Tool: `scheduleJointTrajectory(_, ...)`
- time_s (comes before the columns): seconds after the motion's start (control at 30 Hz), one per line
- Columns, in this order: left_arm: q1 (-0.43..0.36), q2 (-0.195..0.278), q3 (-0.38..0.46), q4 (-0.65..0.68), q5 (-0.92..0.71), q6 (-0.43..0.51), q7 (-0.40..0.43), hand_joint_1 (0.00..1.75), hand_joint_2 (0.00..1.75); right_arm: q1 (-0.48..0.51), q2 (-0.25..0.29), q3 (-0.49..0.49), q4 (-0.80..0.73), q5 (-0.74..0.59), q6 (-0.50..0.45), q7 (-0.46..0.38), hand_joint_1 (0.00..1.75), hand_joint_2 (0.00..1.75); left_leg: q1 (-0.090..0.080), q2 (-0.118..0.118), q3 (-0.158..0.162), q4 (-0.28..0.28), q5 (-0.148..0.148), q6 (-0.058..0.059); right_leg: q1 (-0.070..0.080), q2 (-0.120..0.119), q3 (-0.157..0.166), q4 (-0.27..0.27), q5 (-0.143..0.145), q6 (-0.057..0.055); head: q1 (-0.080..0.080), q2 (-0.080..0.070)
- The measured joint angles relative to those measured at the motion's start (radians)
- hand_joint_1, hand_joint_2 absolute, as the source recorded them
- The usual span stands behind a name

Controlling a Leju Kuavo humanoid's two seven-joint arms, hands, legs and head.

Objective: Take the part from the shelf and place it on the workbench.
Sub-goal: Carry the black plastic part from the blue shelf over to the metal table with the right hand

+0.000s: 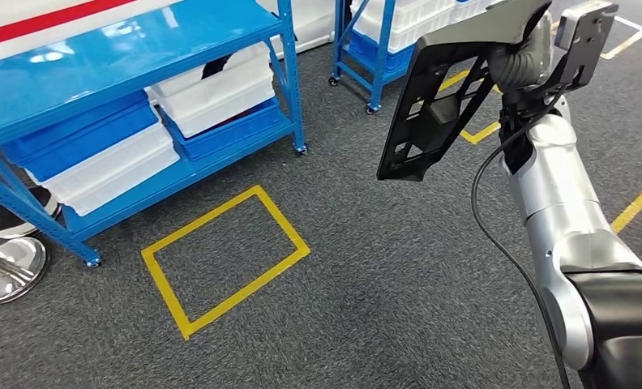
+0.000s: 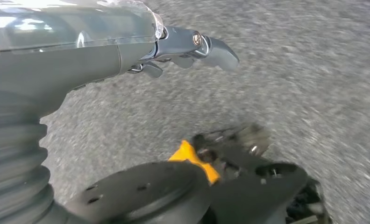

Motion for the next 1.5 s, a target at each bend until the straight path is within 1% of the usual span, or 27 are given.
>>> scheduleJointTrajectory(0.07,-0.001,0.0,0.0,0.0,0.0,-0.002,0.0,0.0,1.75,0.013,0.0,0.0,0.005,0.0,0.001,-0.007,1.75,1.75,-0.009,-0.007,0.002,0.022,0.011,0.015,0.012,0.032,-0.006,0.001,0.007,-0.007,0.0,0.0)
scheduleJointTrajectory(0.1,-0.001,0.001,0.0,0.0,0.0,-0.003,0.0,0.0,1.75,0.018,-0.001,0.0,0.007,0.0,0.001,-0.011,1.75,1.75,-0.015,-0.014,0.027,-0.023,0.042,0.027,0.017,0.05,-0.008,0.002,0.009,-0.008,0.0,0.0)
scheduleJointTrajectory(0.17,0.005,0.007,0.0,0.0,-0.001,-0.009,0.002,0.0,1.75,0.025,-0.002,0.0,0.007,0.0,0.0,-0.016,1.75,1.75,-0.024,-0.06,0.097,-0.155,0.098,0.058,0.02,0.08,-0.011,0.003,0.015,-0.008,0.0,0.0)
scheduleJointTrajectory(0.2,0.009,0.011,0.0,0.0,-0.003,-0.012,0.003,0.0,1.75,0.027,-0.002,0.0,0.006,0.001,-0.004,-0.016,1.75,1.75,-0.027,-0.08,0.123,-0.207,0.114,0.065,0.018,0.094,-0.014,0.003,0.018,-0.004,0.0,0.0)
scheduleJointTrajectory(0.23,0.012,0.014,0.0,0.001,-0.005,-0.015,0.004,0.0,1.75,0.029,-0.004,0.001,0.005,0.004,-0.01,-0.014,1.75,1.75,-0.029,-0.094,0.137,-0.237,0.118,0.069,0.012,0.107,-0.017,0.002,0.023,0.001,0.0,0.0)
scheduleJointTrajectory(0.3,0.014,0.016,-0.001,0.001,-0.008,-0.019,0.007,0.0,1.75,0.033,-0.011,0.001,0.0,0.012,-0.025,-0.008,1.75,1.75,-0.031,-0.08,0.148,-0.265,0.122,0.063,0.004,0.132,-0.025,-0.002,0.034,0.015,0.0,0.0)
scheduleJointTrajectory(0.33,0.014,0.015,-0.001,0.001,-0.009,-0.021,0.009,0.0,1.75,0.034,-0.016,0.001,-0.005,0.016,-0.032,-0.006,1.75,1.75,-0.029,-0.066,0.153,-0.279,0.127,0.061,0.005,0.128,-0.029,-0.001,0.034,0.021,0.0,0.0)
scheduleJointTrajectory(0.4,0.012,0.015,-0.002,0.001,-0.01,-0.022,0.012,0.0,1.75,0.029,-0.023,0.003,-0.013,0.022,-0.042,-0.003,1.75,1.75,-0.024,-0.036,0.162,-0.307,0.138,0.058,0.008,0.077,-0.054,0.041,0.005,0.033,0.0,0.0)
scheduleJointTrajectory(0.47,0.013,0.016,-0.002,0.001,-0.009,-0.022,0.013,0.0,1.75,0.025,-0.024,0.005,-0.017,0.025,-0.051,0.001,1.75,1.75,-0.021,-0.008,0.163,-0.314,0.142,0.057,-0.002,0.014,-0.108,0.155,-0.054,0.047,0.0,0.0)
scheduleJointTrajectory(0.53,0.014,0.016,-0.002,0.001,-0.006,-0.022,0.013,0.0,1.75,0.03,-0.024,0.007,-0.017,0.031,-0.059,0.003,1.75,1.75,-0.018,0.021,0.162,-0.312,0.14,0.052,-0.02,-0.006,-0.151,0.25,-0.083,0.063,0.0,0.0)
scheduleJointTrajectory(0.57,0.014,0.016,-0.002,0.001,-0.005,-0.022,0.012,0.0,1.75,0.033,-0.024,0.008,-0.017,0.034,-0.062,0.004,1.75,1.75,-0.015,0.036,0.162,-0.31,0.138,0.048,-0.03,-0.012,-0.149,0.249,-0.072,0.072,0.0,0.0)
scheduleJointTrajectory(0.6,0.014,0.016,-0.002,0.001,-0.005,-0.022,0.012,0.0,1.75,0.035,-0.024,0.008,-0.017,0.037,-0.065,0.004,1.75,1.75,-0.012,0.049,0.162,-0.306,0.135,0.042,-0.038,-0.02,-0.126,0.209,-0.045,0.08,0.0,0.0)
scheduleJointTrajectory(0.67,0.014,0.017,-0.001,0.001,-0.004,-0.022,0.012,0.0,1.75,0.034,-0.023,0.009,-0.018,0.04,-0.069,0.004,1.75,1.75,-0.007,0.072,0.161,-0.293,0.124,0.025,-0.044,-0.054,-0.055,0.081,0.004,0.094,0.001,0.0)
scheduleJointTrajectory(0.73,0.013,0.02,-0.001,0.001,-0.004,-0.022,0.011,0.0,1.75,0.032,-0.021,0.011,-0.019,0.043,-0.076,0.003,1.75,1.75,-0.007,0.09,0.16,-0.282,0.113,0.008,-0.037,-0.072,-0.023,0.014,0.015,0.08,0.0,0.0)
scheduleJointTrajectory(0.8,0.01,0.021,-0.001,0.001,-0.005,-0.022,0.011,0.0,1.75,0.03,-0.018,0.012,-0.02,0.05,-0.088,0.003,1.75,1.75,-0.006,0.108,0.163,-0.281,0.109,-0.007,-0.028,-0.052,-0.027,0.013,0.012,0.054,0.0,0.0)
scheduleJointTrajectory(0.83,0.009,0.02,-0.001,0.001,-0.005,-0.022,0.01,0.0,1.75,0.029,-0.017,0.013,-0.022,0.056,-0.094,0.004,1.75,1.75,-0.003,0.104,0.163,-0.278,0.104,-0.014,-0.026,-0.042,-0.029,0.012,0.013,0.045,0.0,0.0)
scheduleJointTrajectory(0.9,0.008,0.019,-0.001,0.001,-0.006,-0.021,0.011,0.0,1.75,0.022,-0.012,0.013,-0.029,0.065,-0.104,0.005,1.75,1.75,0.005,0.057,0.144,-0.228,0.066,-0.019,-0.024,-0.02,-0.029,0.011,0.015,0.029,0.0,0.0)
scheduleJointTrajectory(0.97,0.009,0.017,-0.001,0.001,-0.005,-0.021,0.01,0.0,1.75,0.018,-0.005,0.013,-0.034,0.07,-0.109,0.006,1.75,1.75,0.005,0.006,0.085,-0.097,-0.002,-0.014,-0.018,0.002,-0.029,0.01,0.017,0.016,0.0,0.0)
scheduleJointTrajectory(1.03,0.005,0.016,-0.001,0.001,-0.005,-0.021,0.009,0.0,1.75,0.018,-0.001,0.014,-0.034,0.071,-0.111,0.007,1.75,1.75,-0.002,-0.005,0.027,0.023,-0.041,-0.005,-0.007,0.026,-0.029,0.01,0.018,0.009,0.0,0.0)
scheduleJointTrajectory(1.07,0.003,0.015,-0.001,0.001,-0.005,-0.021,0.009,0.0,1.75,0.019,0.0,0.014,-0.034,0.072,-0.111,0.008,1.75,1.75,-0.006,-0.007,0.017,0.036,-0.032,0.003,-0.001,0.041,-0.029,0.011,0.019,0.006,0.0,0.0)
scheduleJointTrajectory(1.13,0.002,0.016,-0.001,0.001,-0.006,-0.02,0.01,0.0,1.75,0.018,0.001,0.014,-0.035,0.072,-0.111,0.008,1.75,1.75,-0.018,-0.024,0.051,-0.053,0.038,0.025,0.005,0.072,-0.028,0.011,0.02,0.004,0.0,0.0)
scheduleJointTrajectory(1.2,0.007,0.018,-0.001,0.001,-0.007,-0.019,0.012,0.0,1.75,0.016,0.003,0.014,-0.037,0.073,-0.113,0.008,1.75,1.75,-0.027,-0.082,0.103,-0.184,0.105,0.047,0.005,0.1,-0.029,0.013,0.023,0.005,0.0,0.0)
scheduleJointTrajectory(1.27,0.012,0.019,-0.001,0.001,-0.007,-0.019,0.012,0.0,1.75,0.015,0.003,0.014,-0.037,0.076,-0.122,0.007,1.75,1.75,-0.03,-0.113,0.127,-0.244,0.118,0.054,-0.002,0.125,-0.038,0.012,0.03,0.015,0.0,0.0)
scheduleJointTrajectory(1.33,0.013,0.018,-0.001,0.001,-0.007,-0.019,0.014,0.0,1.75,0.014,-0.004,0.011,-0.045,0.09,-0.136,0.011,1.75,1.75,-0.031,-0.087,0.136,-0.266,0.121,0.054,-0.008,0.146,-0.047,0.009,0.038,0.028,0.0,0.0)
scheduleJointTrajectory(1.4,0.013,0.016,-0.001,0.001,-0.01,-0.017,0.017,0.0,1.75,0.008,-0.011,0.003,-0.061,0.109,-0.145,0.02,1.75,1.75,-0.027,-0.057,0.145,-0.29,0.134,0.057,-0.004,0.106,-0.063,0.034,0.021,0.036,0.0,0.0)
scheduleJointTrajectory(1.47,0.013,0.015,-0.001,0.001,-0.015,-0.016,0.021,0.0,1.75,-0.003,-0.013,-0.006,-0.077,0.135,-0.149,0.038,1.75,1.75,-0.027,-0.025,0.15,-0.302,0.14,0.059,-0.002,0.033,-0.11,0.132,-0.036,0.044,0.0,0.0)
scheduleJointTrajectory(1.5,0.013,0.015,0.0,0.001,-0.018,-0.016,0.024,0.0,1.75,-0.007,-0.014,-0.012,-0.085,0.149,-0.15,0.05,1.75,1.75,-0.026,-0.009,0.149,-0.302,0.14,0.059,-0.006,0.012,-0.141,0.196,-0.065,0.049,0.0,0.0)
